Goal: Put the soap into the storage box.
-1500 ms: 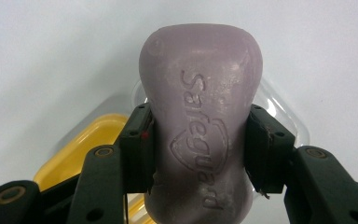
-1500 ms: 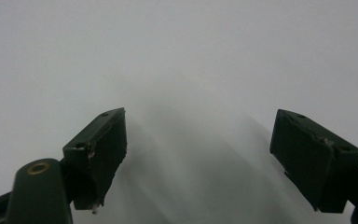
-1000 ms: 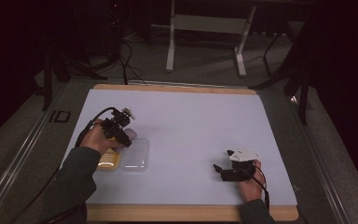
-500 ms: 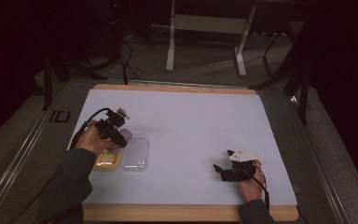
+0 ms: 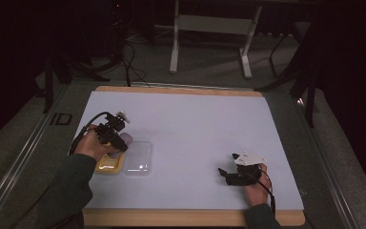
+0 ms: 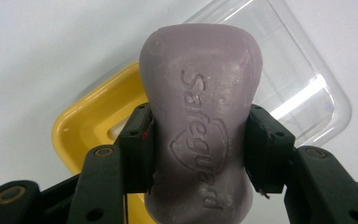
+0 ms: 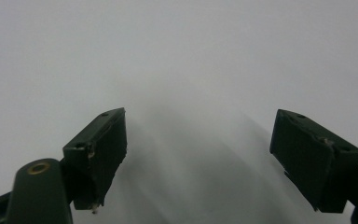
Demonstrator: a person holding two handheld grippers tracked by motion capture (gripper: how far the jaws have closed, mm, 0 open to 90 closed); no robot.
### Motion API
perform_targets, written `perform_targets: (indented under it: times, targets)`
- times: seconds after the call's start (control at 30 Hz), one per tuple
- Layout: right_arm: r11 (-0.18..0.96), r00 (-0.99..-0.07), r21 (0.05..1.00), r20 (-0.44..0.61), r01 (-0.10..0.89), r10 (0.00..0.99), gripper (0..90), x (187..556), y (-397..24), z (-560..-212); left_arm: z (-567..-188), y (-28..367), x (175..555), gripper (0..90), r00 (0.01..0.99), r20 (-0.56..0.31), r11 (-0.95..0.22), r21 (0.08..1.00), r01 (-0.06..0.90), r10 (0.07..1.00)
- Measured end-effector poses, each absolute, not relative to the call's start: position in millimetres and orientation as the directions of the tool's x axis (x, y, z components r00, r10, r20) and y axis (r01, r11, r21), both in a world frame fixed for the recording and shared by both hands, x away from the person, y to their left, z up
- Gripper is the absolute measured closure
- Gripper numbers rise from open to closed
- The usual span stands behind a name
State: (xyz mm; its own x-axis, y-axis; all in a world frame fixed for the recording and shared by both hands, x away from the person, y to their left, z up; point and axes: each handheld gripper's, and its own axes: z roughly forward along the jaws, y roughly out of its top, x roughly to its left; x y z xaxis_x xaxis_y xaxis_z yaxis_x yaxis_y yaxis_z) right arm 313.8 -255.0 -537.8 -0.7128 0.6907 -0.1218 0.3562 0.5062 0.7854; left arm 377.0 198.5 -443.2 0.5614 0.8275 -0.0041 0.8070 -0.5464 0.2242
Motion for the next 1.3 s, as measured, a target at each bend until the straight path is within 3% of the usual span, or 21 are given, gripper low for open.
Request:
perform_targets:
  times: [0.57, 1.3]
  targets:
    - [0.506, -0.712, 0.786, -0.123, 0.355, 0.691, 18.2, 313, -255, -538, -442, 201, 361, 50.1, 0.549, 0.019, -0.535, 0.252, 0.806, 0.836]
    - [0.510, -0.712, 0.785, -0.129, 0.352, 0.690, 18.2, 313, -254, -538, -457, 223, 352, 50.0, 0.427, -0.002, -0.412, 0.254, 0.875, 0.904]
